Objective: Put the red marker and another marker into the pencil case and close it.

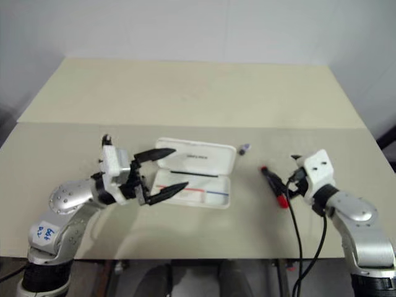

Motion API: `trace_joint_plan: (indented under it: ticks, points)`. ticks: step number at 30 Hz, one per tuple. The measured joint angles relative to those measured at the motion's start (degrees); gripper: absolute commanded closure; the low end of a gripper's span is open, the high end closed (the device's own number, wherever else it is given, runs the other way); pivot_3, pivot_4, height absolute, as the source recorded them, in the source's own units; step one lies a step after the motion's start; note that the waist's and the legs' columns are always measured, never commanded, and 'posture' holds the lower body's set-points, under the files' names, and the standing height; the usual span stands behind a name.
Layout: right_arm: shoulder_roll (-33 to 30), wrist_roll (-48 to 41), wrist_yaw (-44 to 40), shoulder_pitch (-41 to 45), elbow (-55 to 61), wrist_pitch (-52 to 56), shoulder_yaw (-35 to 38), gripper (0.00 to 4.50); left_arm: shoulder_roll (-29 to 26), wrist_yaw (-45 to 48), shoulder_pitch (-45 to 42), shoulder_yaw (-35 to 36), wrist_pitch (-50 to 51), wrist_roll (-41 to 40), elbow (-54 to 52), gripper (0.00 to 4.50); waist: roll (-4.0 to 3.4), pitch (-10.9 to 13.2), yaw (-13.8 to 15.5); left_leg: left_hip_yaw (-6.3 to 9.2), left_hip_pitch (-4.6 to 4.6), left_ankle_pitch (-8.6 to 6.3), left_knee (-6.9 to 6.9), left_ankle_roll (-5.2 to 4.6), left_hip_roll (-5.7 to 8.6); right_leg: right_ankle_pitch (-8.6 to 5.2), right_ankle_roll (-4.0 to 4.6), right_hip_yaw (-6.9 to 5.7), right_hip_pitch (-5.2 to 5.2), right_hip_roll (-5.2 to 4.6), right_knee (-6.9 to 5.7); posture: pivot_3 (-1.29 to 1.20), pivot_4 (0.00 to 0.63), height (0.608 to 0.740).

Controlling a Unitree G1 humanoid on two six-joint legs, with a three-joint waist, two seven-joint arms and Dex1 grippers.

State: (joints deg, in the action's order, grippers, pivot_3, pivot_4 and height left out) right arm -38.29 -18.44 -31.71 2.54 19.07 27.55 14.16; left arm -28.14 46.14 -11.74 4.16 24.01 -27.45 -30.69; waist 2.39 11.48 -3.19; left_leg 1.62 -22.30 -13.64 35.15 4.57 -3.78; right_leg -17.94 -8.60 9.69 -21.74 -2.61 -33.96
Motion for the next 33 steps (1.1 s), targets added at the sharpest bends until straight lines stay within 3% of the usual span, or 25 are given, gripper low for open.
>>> trace_joint_plan:
  ticks: [13, 24, 33]
  points:
    - [-3.75, 0.19, -1.09, -1.05, 1.37, 8.63, -0.63, 0.0, -10.87, 14.46, 11.91, 10.11, -4.85, -9.13, 0.3, 0.04, 0.01, 0.01, -0.18, -0.11, -0.02, -0.06, -0.01, 0.0, -0.02, -0.08, 0.14, 0.01, -0.12, -0.03, 0.06, 0.0, 0.15, 0.74]
    - [-3.75, 0.62, -0.96, 1.23, 0.55, 15.55, -5.34, 0.0, -13.88, 24.32, 12.77, 18.6, -7.36, -15.75, 9.15, 0.04, 0.0, 0.0, -0.29, -0.26, -0.43, -0.1, -0.06, 0.01, -0.07, -0.11, 0.19, 0.05, -0.69, -0.02, -0.03, 0.0, 0.15, 0.74]
    - [-3.77, 1.52, 0.16, 4.9, 0.63, 21.22, -8.14, 0.0, -19.73, 37.53, 19.11, 20.48, -13.61, -12.84, 17.28, 0.04, 0.42, -0.26, -1.63, -0.32, -0.43, -0.11, -0.05, 0.03, -0.13, -0.1, 0.31, 0.05, -0.71, -0.03, 0.0, 0.0, 0.15, 0.74]
